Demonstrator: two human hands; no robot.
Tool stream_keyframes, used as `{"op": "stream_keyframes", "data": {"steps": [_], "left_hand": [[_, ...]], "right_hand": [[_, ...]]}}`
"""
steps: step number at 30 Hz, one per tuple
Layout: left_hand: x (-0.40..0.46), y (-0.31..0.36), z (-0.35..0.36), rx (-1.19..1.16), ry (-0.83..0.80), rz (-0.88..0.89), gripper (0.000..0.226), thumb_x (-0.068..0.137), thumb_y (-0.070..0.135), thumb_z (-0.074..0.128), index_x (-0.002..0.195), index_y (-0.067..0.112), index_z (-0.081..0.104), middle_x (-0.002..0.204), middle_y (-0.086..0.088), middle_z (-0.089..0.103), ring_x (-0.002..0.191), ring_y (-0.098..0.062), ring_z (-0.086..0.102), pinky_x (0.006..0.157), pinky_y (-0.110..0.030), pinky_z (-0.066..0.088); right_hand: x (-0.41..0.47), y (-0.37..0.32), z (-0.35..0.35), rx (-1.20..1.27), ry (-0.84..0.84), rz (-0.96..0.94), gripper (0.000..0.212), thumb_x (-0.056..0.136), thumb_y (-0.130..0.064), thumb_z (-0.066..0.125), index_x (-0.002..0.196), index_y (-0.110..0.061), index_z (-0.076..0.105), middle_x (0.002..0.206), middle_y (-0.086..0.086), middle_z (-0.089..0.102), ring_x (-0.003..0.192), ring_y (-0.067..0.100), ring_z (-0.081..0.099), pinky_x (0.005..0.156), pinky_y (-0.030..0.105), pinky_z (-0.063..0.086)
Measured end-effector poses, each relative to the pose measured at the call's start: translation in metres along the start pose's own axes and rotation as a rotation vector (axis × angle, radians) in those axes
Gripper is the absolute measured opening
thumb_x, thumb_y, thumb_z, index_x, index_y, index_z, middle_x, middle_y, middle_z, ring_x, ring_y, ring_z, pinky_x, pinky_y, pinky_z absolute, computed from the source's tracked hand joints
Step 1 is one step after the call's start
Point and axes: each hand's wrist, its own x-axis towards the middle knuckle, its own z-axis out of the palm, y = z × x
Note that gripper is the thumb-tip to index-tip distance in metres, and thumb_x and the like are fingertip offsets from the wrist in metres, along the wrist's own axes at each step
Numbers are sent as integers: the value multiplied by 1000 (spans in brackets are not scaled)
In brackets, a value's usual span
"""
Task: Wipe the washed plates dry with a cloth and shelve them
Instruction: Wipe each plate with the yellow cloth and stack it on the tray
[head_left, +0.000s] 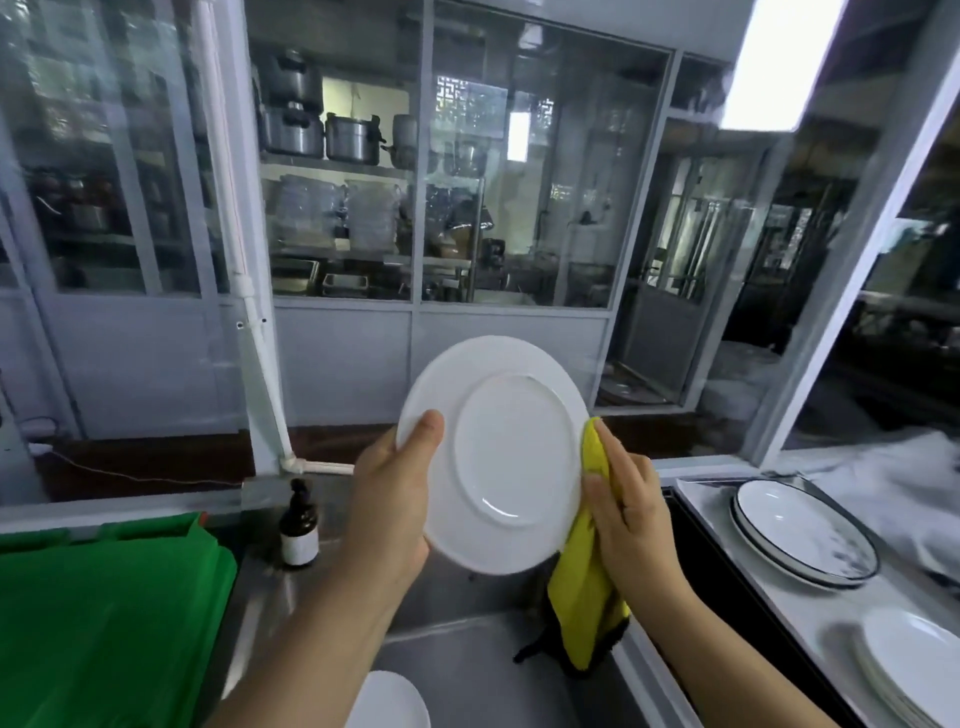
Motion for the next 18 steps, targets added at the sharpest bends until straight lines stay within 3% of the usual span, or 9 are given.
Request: {"op": "stream_keyframes", "data": {"steps": [6,10,13,16,18], "left_hand": [[-9,-47,49,20,-50,-125,13,92,25,59,85,18,68,77,5,72,72,-13,66,60,-25,50],[-24,-91,94,111,-121,-184,11,90,25,62,82,19,67,83,3,72,80,-18,66,71,-31,52],[-40,-131,138,208,-208,-222,5,86,18,67,81,17,66,81,-1,71,81,-22,65,69,-32,52],[-61,-173,192,321,-335,-246,2,84,17,69,85,18,67,84,-2,73,86,-26,67,72,-38,54],[-77,-201,232,410,-440,-240,6,86,20,67,91,19,69,90,-3,74,89,-27,68,80,-42,55]], "right_hand": [[-35,54,-80,-212,108,124,45,96,-19,52,132,-43,40,101,-8,46,93,-5,49,76,8,33],[-59,97,-144,-257,209,231,43,96,-19,54,134,-39,46,103,-5,47,92,-6,48,78,7,31],[-77,134,-193,-241,269,327,43,97,-19,53,136,-34,48,104,-5,47,94,7,50,85,20,33],[-90,172,-245,-230,314,394,43,97,-17,53,137,-31,48,103,-3,47,90,-2,49,85,26,38],[-98,199,-280,-228,334,445,43,97,-15,53,138,-28,48,100,-5,45,88,-6,49,79,18,36]]}}
